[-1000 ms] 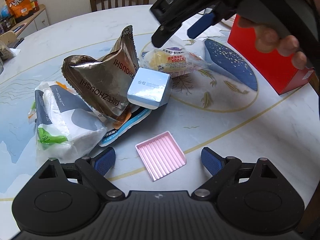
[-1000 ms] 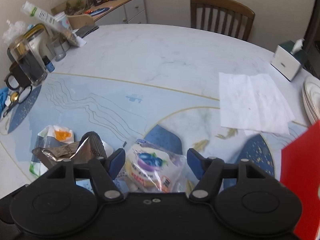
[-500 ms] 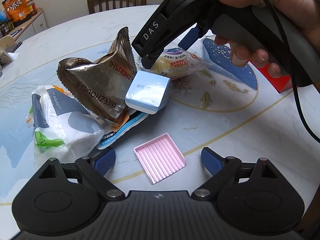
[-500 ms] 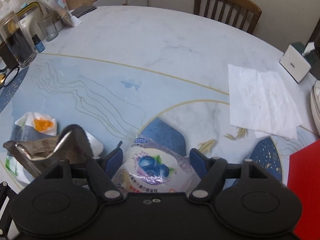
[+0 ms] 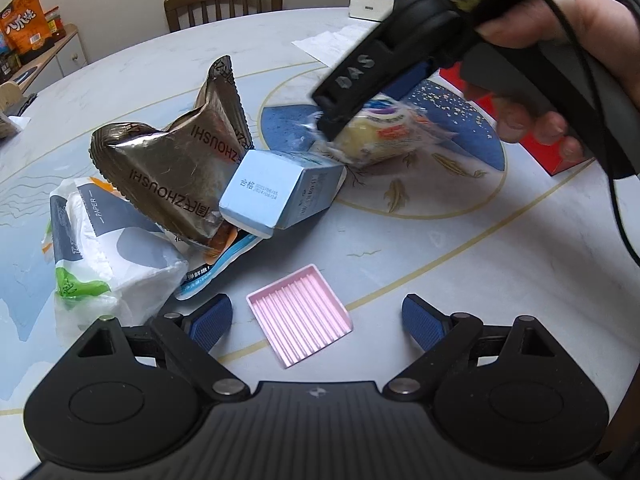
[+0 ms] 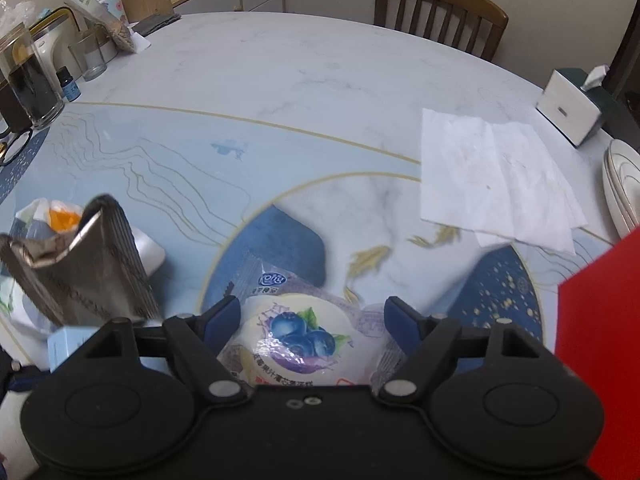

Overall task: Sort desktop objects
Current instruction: 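Grasp the pink comb with the left tool while the right tool grasps the blueberry bread bag, then carry the pink comb and the blueberry bread bag over the red-and-white box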

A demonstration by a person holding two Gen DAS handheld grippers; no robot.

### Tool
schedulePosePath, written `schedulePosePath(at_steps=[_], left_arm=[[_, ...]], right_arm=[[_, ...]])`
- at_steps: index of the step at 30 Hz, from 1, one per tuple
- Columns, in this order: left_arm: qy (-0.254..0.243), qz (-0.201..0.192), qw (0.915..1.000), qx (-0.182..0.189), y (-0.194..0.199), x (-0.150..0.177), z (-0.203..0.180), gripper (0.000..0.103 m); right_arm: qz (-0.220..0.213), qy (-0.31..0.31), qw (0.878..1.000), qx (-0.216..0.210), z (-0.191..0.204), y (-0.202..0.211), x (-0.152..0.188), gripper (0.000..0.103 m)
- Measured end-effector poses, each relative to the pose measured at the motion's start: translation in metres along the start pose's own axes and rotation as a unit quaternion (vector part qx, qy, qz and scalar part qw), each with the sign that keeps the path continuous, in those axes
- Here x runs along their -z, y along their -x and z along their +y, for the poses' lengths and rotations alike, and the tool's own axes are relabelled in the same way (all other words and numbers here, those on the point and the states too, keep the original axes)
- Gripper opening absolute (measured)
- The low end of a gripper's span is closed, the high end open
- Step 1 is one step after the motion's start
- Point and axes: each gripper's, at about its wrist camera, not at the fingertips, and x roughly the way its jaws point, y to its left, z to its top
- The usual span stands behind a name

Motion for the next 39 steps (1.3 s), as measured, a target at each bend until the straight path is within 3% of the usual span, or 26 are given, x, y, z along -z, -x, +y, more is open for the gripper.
schedulePosePath(at_steps=[9, 19, 26, 39], left_arm=[[0.002, -0.006, 0.9999, -0.016, 0.002, 0.002, -0.003, 0.079], [0.007, -0.014, 0.9996, -0.023, 0.007, 0.002, -0.003, 0.05], [0.01, -0.013, 0.9996, -0.023, 0.009, 0.003, -0.003, 0.05], [0.004, -0.006, 0.9998, -0.019, 0.013, 0.004, -0.011, 0.05]], right_arm=[[-0.005, -0.022, 1.0, 0.008, -0.015, 0.014, 0.026, 0.077], [-0.018, -0.021, 1.0, 0.006, -0.014, 0.031, 0.04, 0.058], [-0.02, -0.028, 0.999, -0.005, -0.013, 0.045, 0.051, 0.052], [-0.028, -0.045, 0.998, -0.023, -0.016, 0.078, 0.078, 0.052]])
